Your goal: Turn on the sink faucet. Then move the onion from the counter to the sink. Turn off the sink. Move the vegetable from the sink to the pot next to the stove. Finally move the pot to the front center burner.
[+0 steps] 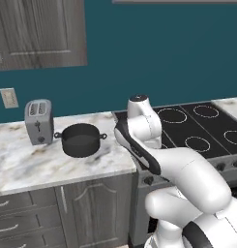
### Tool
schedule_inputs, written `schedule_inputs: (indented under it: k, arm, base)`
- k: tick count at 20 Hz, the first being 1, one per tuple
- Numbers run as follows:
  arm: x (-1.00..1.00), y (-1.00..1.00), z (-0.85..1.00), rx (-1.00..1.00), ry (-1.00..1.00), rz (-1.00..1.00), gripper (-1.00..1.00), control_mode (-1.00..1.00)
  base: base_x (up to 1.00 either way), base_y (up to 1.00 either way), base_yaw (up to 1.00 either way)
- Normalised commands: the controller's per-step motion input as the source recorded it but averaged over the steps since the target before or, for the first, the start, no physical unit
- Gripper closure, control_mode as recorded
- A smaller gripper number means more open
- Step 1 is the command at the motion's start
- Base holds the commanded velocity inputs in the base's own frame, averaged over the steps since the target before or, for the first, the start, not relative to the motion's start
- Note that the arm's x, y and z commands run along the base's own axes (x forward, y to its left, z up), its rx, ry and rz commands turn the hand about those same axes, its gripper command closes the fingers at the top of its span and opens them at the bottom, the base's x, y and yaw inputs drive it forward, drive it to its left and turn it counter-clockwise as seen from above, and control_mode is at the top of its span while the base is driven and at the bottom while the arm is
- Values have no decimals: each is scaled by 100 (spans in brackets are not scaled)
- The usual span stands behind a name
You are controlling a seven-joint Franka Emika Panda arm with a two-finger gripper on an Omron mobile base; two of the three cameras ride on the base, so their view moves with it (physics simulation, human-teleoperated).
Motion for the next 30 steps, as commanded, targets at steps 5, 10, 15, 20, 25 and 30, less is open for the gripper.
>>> schedule_inputs:
  k: [5, 10, 15, 20, 25, 30]
  arm:
    - [0, 0, 0, 0, 0, 0, 100, 100]
    - [0, 0, 0, 0, 0, 0, 100, 100]
    - [0, 0, 0, 0, 0, 0, 100, 100]
    - [0, 0, 0, 0, 0, 0, 100, 100]
    - [6, 0, 2, 0, 0, 0, 100, -100]
    - [-4, 12, 38, 0, -1, 0, 100, -100]
  base:
    - [57, -9, 6]
    - [58, -21, 0]
    - [41, -5, 0]
    - [24, 0, 0]
    - [3, 0, 0]
    - [0, 0, 0]
